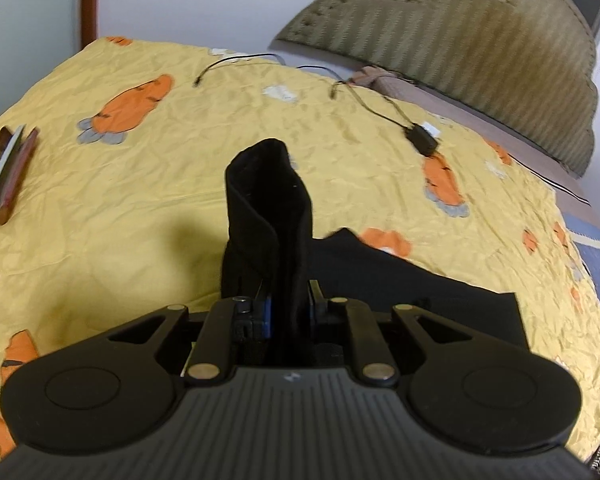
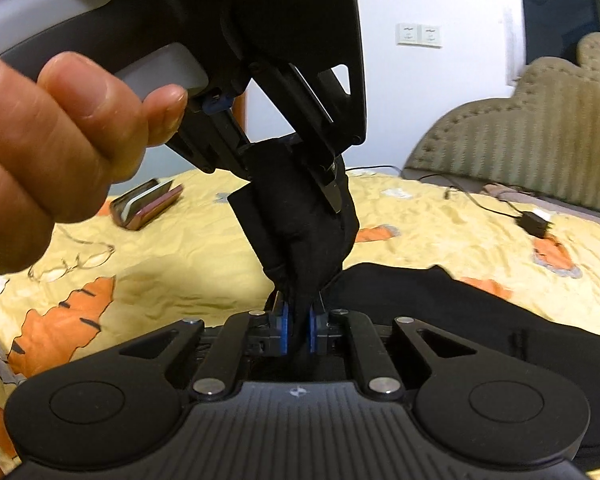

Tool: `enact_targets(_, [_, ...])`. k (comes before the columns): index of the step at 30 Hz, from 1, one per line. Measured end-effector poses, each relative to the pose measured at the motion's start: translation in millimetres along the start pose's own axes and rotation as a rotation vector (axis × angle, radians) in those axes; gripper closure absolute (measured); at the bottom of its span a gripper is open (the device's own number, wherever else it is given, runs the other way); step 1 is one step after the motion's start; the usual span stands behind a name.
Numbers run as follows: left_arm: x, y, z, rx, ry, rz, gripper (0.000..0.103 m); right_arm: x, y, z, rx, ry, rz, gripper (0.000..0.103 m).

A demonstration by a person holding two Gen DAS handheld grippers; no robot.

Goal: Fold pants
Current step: 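Lift the pants end upward with the right tool, then fold the lifted end over the pants and open the right tool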

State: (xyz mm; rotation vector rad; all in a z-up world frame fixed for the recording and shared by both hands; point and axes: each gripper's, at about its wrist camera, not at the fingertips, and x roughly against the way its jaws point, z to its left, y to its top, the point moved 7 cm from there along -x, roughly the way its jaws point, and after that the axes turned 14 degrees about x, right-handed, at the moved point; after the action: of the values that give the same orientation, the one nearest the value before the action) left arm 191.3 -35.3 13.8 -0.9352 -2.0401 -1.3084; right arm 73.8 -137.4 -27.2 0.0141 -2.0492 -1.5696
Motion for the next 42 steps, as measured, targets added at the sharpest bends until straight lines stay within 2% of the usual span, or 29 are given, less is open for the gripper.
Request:
enact_targets(10, [-6,-28,-77,-0.076,-0.031,0.009,0.089,33,-19,-55,-0.089,-0.055,-0.018,0.094])
enact_targets(23, [-25,-62,-152,-0.158,-0.050,0.035,0.089,61,-47,-111,-0.150,-0.130,-0.017,0.094])
enact_targets(38, [-62,-101,-208,-0.232,-0.064,0.101,0.089,81,-88,-165,-0.233,-0.200,0.023,0.094])
enact_targets(39, [-66,-102,-209,-0.227,-0.065,0.116,0.088,80,-90,-166,-0.235,-0.194,0.033,0.094])
enact_targets(41, [-74,-106,-209,-0.222,-0.068,0.144,0.078,79,-96,-165,-0.239,-0.181,0.053,0.094])
enact_targets(42, [-77,-107,-208,-0.220,-0.066,0.152,0.068,78,-99,-165,-0.248,-0.179,0.062,0.094])
